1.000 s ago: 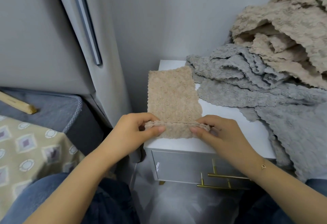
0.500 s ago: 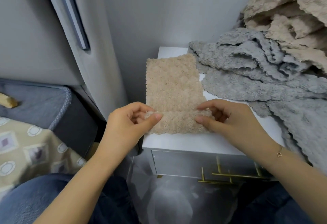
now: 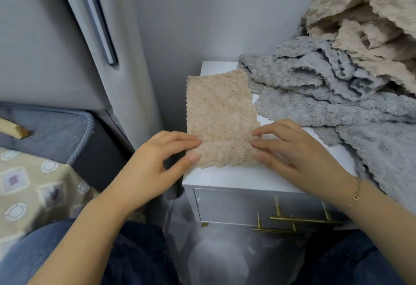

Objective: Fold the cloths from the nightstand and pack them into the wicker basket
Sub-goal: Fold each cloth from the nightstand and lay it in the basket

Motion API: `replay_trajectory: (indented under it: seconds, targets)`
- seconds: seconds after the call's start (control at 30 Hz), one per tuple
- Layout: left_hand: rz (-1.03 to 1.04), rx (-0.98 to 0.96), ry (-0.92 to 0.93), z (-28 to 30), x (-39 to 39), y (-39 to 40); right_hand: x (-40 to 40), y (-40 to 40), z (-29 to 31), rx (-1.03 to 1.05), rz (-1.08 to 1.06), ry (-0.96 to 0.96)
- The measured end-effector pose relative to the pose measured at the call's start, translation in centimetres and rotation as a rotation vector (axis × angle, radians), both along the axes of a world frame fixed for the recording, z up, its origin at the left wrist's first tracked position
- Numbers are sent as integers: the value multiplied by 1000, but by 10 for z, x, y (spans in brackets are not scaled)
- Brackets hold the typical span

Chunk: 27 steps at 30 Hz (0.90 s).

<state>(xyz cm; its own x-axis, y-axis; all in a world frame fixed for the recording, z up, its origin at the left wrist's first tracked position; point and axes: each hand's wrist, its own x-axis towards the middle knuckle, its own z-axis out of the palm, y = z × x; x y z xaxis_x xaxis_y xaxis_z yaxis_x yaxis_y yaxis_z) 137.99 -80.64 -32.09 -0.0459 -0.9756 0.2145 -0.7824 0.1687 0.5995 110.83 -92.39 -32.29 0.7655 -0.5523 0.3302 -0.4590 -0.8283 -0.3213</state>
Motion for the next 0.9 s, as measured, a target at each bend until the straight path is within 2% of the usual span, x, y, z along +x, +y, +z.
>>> replay_trajectory:
  seconds: [0.13, 0.4, 0.57, 0.67, 0.9]
  targets:
    - [-23, 20, -62, -4, -1, 2, -4, 6, 2, 12, -20, 62]
    - [-27, -167, -211, -15, -18, 16, -16, 19, 1, -79, 84, 87]
    - [17, -295, -114, -22, -32, 30, -21, 30, -6, -160, 99, 12]
    - [41, -290, -90, -20, -33, 31, -23, 30, -9, -77, 81, -34]
    - [136, -189, 46, -17, -32, 28, -17, 24, -1, 266, -39, -206]
